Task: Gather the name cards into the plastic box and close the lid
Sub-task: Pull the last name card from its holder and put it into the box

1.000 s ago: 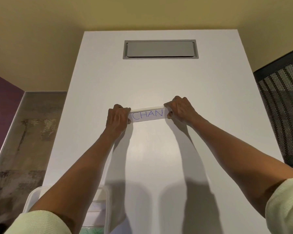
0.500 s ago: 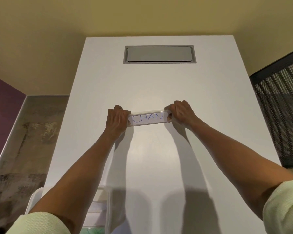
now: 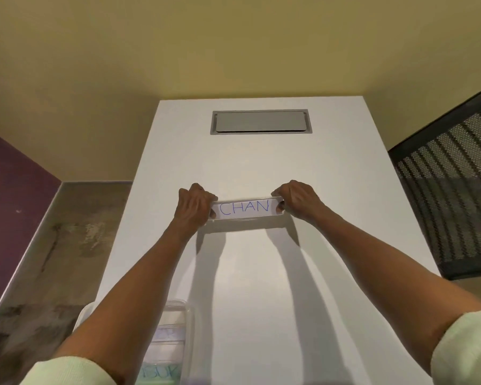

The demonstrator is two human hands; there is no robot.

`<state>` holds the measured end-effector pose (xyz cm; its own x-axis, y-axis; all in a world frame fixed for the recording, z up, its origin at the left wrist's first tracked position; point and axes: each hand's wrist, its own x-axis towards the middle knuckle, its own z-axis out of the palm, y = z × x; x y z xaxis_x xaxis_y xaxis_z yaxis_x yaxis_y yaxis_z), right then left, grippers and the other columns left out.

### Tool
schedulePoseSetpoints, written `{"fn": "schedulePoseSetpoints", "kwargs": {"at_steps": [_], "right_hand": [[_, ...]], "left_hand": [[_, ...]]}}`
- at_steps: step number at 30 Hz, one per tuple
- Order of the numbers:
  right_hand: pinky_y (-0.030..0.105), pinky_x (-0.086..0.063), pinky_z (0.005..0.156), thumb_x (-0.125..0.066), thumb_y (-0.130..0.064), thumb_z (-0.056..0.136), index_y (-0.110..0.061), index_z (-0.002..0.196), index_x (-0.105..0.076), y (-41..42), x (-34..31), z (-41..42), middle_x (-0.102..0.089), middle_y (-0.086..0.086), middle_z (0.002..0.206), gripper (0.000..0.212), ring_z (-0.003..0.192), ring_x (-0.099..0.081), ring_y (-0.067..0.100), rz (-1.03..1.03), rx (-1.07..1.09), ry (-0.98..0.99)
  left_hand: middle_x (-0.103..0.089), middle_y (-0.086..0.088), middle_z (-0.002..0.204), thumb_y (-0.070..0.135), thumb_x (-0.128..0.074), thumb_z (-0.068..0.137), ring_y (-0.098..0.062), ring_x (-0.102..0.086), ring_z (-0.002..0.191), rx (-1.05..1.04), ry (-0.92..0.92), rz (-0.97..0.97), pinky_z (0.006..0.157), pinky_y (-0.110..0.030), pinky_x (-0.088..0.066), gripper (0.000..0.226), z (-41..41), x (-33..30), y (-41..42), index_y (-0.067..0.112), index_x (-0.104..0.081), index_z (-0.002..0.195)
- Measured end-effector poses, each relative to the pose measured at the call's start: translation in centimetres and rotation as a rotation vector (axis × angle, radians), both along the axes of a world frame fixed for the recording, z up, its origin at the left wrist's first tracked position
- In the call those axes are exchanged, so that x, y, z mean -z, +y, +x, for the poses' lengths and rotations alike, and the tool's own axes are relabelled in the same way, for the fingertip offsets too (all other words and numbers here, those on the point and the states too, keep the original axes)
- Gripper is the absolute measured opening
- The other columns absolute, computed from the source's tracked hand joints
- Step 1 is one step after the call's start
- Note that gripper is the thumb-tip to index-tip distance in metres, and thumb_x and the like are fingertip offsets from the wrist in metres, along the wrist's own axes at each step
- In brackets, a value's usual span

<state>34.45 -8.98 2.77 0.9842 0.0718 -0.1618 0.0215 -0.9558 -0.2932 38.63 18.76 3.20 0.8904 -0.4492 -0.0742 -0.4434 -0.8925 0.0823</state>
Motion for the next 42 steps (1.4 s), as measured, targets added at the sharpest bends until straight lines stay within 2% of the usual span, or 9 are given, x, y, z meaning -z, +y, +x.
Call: {"fn": "schedulePoseSetpoints", "kwargs": {"at_steps": [8, 12, 16, 18, 22, 29, 34, 38, 42], "right_hand": [[0.034, -0.049, 0.080, -0.068, -0.014, 0.077, -0.014, 0.104, -0.071, 1.8, -4.1, -4.1, -0.072, 0.005, 0.105, 0.028, 0.102, -0.058, 0.028, -0.053, -0.034, -0.038], [0.035, -0.050, 0.077, -0.069, -0.016, 0.074, -0.015, 0.102, -0.071, 3.1, -5.9, -6.3, -0.071, 0.008, 0.101, 0.028, 0.098, -0.059, 0.029, -0.071, -0.045, -0.056], [0.029, -0.038, 0.063, -0.068, -0.015, 0.073, -0.017, 0.096, -0.071, 4.8, -7.7, -8.7, -0.070, 0.008, 0.091, 0.023, 0.091, -0.058, 0.029, -0.095, -0.080, -0.075], [0.028, -0.031, 0.061, -0.067, -0.014, 0.072, -0.016, 0.090, -0.070, 5.7, -8.5, -9.9, -0.069, 0.009, 0.087, 0.018, 0.081, -0.052, 0.029, -0.100, -0.088, -0.085], [0.027, -0.029, 0.059, -0.067, -0.011, 0.069, -0.016, 0.081, -0.069, 7.4, -9.3, -12.3, -0.068, 0.009, 0.082, 0.013, 0.071, -0.040, 0.025, -0.130, -0.107, -0.091], [0.026, -0.023, 0.051, -0.069, -0.011, 0.065, -0.018, 0.076, -0.069, 10.7, -9.7, -15.9, -0.066, 0.010, 0.076, 0.013, 0.066, -0.042, 0.026, -0.106, -0.119, -0.095], [0.026, -0.029, 0.056, -0.069, -0.014, 0.066, -0.018, 0.082, -0.071, 13.5, -9.2, -18.4, -0.068, 0.010, 0.080, 0.016, 0.068, -0.051, 0.028, -0.106, -0.136, -0.085], [0.027, -0.030, 0.056, -0.071, -0.015, 0.067, -0.017, 0.085, -0.072, 16.0, -8.6, -19.9, -0.068, 0.011, 0.081, 0.018, 0.072, -0.059, 0.031, -0.119, -0.176, -0.072], [0.028, -0.032, 0.057, -0.072, -0.018, 0.069, -0.015, 0.087, -0.071, 18.6, -7.8, -21.2, -0.068, 0.012, 0.084, 0.019, 0.078, -0.063, 0.034, -0.129, -0.212, -0.062]], "left_hand": [[-0.068, -0.004, 0.103, 0.017, -0.067, 0.084, -0.025, -0.050, 0.111, 0.002, -0.028, 0.006, 0.072, -0.031, -0.022, 0.033, -3.4, -3.8, 1.9, 0.021, -0.068, 0.117], [-0.067, -0.001, 0.108, 0.016, -0.068, 0.084, -0.022, -0.048, 0.110, -0.006, -0.029, 0.025, 0.070, -0.031, -0.017, 0.029, -5.5, -5.7, 3.1, 0.023, -0.069, 0.113], [-0.065, -0.001, 0.115, 0.014, -0.067, 0.086, -0.021, -0.048, 0.114, -0.032, -0.010, 0.043, 0.072, -0.031, -0.020, 0.037, -7.7, -7.5, 4.4, 0.025, -0.067, 0.121], [-0.065, 0.000, 0.117, 0.013, -0.066, 0.086, -0.022, -0.047, 0.115, -0.048, -0.009, 0.037, 0.074, -0.031, -0.021, 0.039, -8.9, -8.0, 5.3, 0.025, -0.066, 0.123], [-0.065, -0.001, 0.111, 0.015, -0.067, 0.085, -0.022, -0.048, 0.115, -0.063, -0.014, 0.040, 0.074, -0.032, -0.022, 0.033, -11.6, -8.4, 7.0, 0.026, -0.068, 0.117], [-0.063, -0.005, 0.089, 0.010, -0.066, 0.085, -0.026, -0.050, 0.107, -0.092, -0.027, 0.013, 0.072, -0.032, -0.021, 0.019, -15.6, -9.1, 10.2, 0.024, -0.073, 0.096], [-0.062, -0.010, 0.114, 0.019, -0.072, 0.085, -0.027, -0.052, 0.113, -0.130, 0.020, -0.037, 0.080, -0.032, -0.028, 0.036, -18.0, -8.8, 13.2, 0.023, -0.067, 0.121], [-0.064, -0.013, 0.118, 0.020, -0.077, 0.081, -0.030, -0.057, 0.112, -0.164, 0.051, -0.044, 0.092, -0.036, -0.041, 0.042, -20.0, -8.4, 15.7, 0.021, -0.068, 0.122], [-0.069, -0.014, 0.116, 0.016, -0.079, 0.078, -0.031, -0.060, 0.113, -0.179, 0.096, -0.051, 0.094, -0.039, -0.048, 0.038, -21.9, -8.0, 18.2, 0.015, -0.072, 0.115]]}}
